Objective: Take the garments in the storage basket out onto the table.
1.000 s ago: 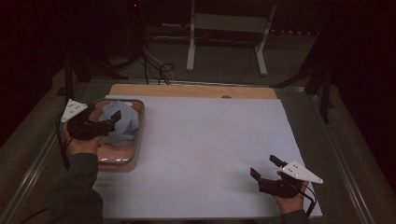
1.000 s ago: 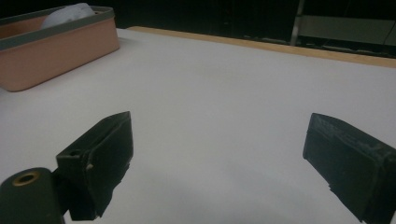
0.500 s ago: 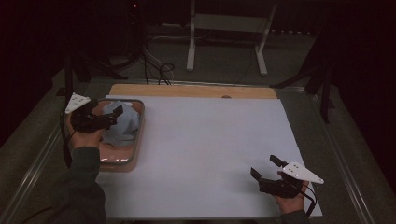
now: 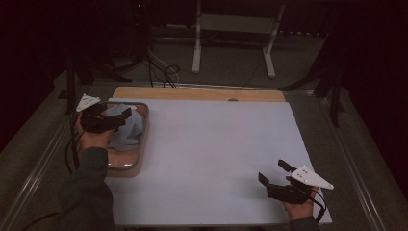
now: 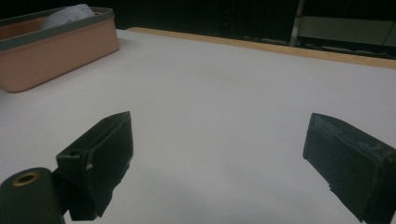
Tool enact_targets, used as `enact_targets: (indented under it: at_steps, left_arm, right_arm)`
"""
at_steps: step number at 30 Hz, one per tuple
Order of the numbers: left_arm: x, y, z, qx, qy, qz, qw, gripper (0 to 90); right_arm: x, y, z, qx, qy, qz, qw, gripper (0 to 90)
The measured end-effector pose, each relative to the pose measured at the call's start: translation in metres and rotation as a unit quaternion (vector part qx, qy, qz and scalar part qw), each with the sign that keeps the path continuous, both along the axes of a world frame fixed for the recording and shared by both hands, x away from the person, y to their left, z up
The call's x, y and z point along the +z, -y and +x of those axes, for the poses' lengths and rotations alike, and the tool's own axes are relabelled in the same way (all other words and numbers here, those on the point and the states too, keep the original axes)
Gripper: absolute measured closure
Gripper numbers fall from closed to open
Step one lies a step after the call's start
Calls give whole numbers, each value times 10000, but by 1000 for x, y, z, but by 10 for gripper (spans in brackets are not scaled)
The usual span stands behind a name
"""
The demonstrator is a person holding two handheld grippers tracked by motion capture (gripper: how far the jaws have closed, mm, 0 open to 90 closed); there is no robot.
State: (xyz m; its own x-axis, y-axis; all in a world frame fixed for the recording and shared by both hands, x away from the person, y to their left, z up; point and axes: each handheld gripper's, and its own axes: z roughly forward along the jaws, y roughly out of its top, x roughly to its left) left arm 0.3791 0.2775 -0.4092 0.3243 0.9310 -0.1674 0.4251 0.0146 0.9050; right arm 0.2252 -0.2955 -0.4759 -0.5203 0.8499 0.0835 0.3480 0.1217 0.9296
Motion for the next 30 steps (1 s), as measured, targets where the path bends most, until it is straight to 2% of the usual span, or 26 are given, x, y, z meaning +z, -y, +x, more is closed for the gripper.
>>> enact_targets:
  at_steps: [4, 14, 22, 25, 30]
  left_arm:
    - [-5, -1, 6, 33, -89, 21, 10000, 5]
    - [-17, 1, 17, 124, -413, 262, 9987, 5]
    - [-28, 4, 24, 132, -708, 465, 9963, 5]
    - [-30, 5, 25, 117, -772, 400, 9961, 5]
    - [-40, 6, 30, 130, -1032, 487, 9934, 5]
  right_arm:
    - [0, 0, 0, -2, 5, -9, 10000, 84]
    - [0, 0, 0, -15, 6, -18, 10000, 84]
    - [0, 0, 0, -15, 0, -19, 10000, 84]
    - [0, 0, 0, -13, -4, -16, 10000, 84]
    - [0, 1, 1, -43, -30, -40, 10000, 84]
